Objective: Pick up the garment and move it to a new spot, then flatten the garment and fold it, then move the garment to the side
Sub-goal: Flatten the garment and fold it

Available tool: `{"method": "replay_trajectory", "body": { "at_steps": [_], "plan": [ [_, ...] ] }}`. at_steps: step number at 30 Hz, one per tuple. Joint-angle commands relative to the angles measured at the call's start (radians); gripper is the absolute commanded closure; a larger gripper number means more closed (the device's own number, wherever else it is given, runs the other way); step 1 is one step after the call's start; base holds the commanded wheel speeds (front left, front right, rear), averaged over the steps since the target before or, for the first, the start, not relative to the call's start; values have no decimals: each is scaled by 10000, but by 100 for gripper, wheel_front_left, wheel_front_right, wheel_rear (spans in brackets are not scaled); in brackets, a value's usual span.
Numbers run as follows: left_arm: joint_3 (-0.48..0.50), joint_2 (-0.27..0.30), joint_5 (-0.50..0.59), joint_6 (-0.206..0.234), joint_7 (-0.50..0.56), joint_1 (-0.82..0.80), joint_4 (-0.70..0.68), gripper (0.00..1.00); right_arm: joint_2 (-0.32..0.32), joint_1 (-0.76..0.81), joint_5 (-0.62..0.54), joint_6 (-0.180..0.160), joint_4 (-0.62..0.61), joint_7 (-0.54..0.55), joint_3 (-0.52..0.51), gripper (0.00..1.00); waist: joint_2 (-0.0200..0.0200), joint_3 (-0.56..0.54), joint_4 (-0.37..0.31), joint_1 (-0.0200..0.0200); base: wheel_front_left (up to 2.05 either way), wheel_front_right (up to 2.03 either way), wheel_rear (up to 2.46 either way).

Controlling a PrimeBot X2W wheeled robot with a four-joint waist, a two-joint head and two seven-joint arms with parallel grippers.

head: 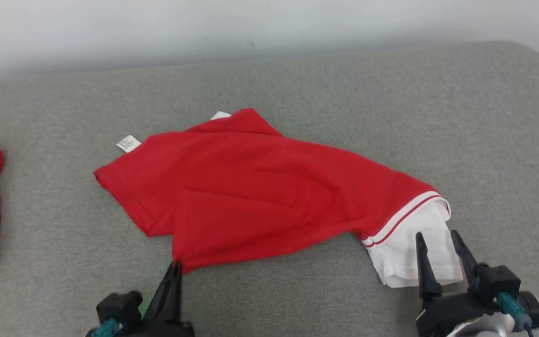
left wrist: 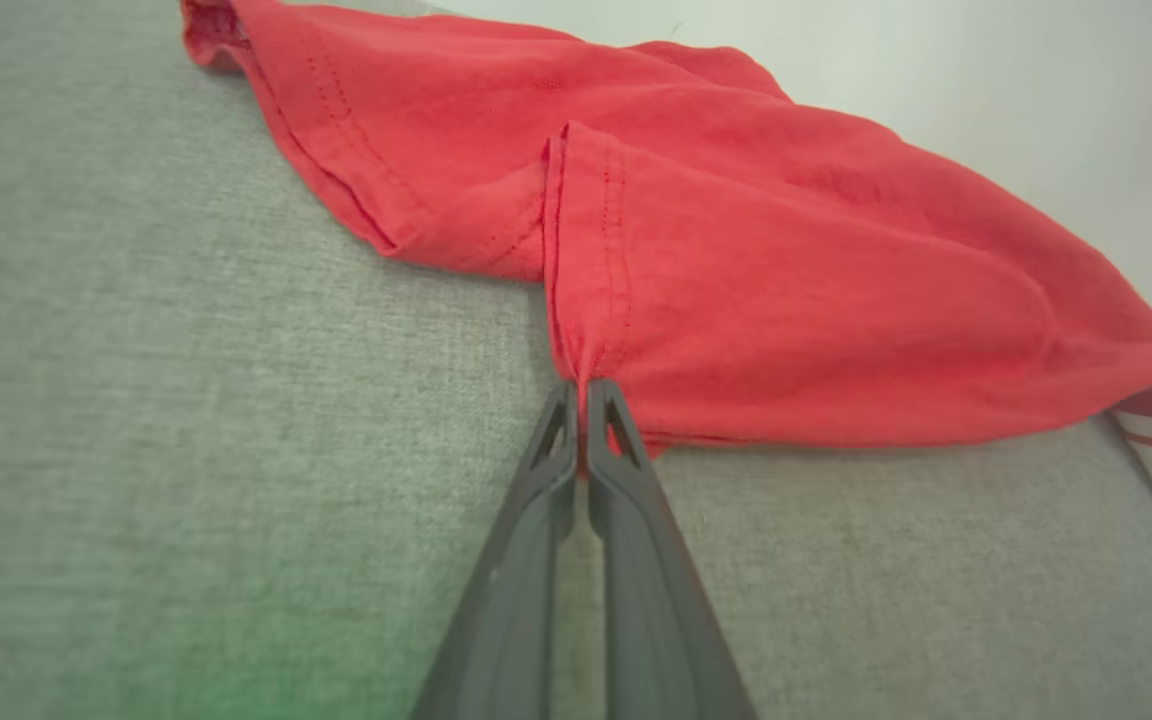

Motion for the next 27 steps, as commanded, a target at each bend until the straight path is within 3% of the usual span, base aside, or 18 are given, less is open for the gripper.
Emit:
{"method": "replay_trajectory", "body": {
  "at_steps": [1,10,18,19,20,21,27],
  "plan": [
    [112,30,153,16,-23,267,-52,100,68,172,54,-25,54,-4,13,0,0,-429,346,0,0,0,0],
    [1588,183,897,15,-26,1132,-48,100,191,624,88,-25,333,-4,-20,0,0,-1091,808,0,0,0,0],
    [2822,151,2073,92,-26,1529,126,100,225,940,58,-25,277,-4,100,0,0,-1705,630,0,0,0,0],
    [2869,138,2233,85,-26,1567,63,85,240,987,48,-25,189,-4,108,0,0,-1781,596,0,0,0,0],
    [2906,116,2314,85,-26,1608,-34,16,259,1044,37,-25,75,-5,129,0,0,-1825,563,0,0,0,0],
    [2963,107,2413,82,-26,1643,-112,0,277,1086,37,-25,-55,-4,186,0,0,-1866,530,0,0,0,0],
    [3041,37,2977,100,-26,1811,-961,0,363,1181,187,-25,-1060,-5,513,0,0,-2056,375,0,0,0,0]
  ]
}}
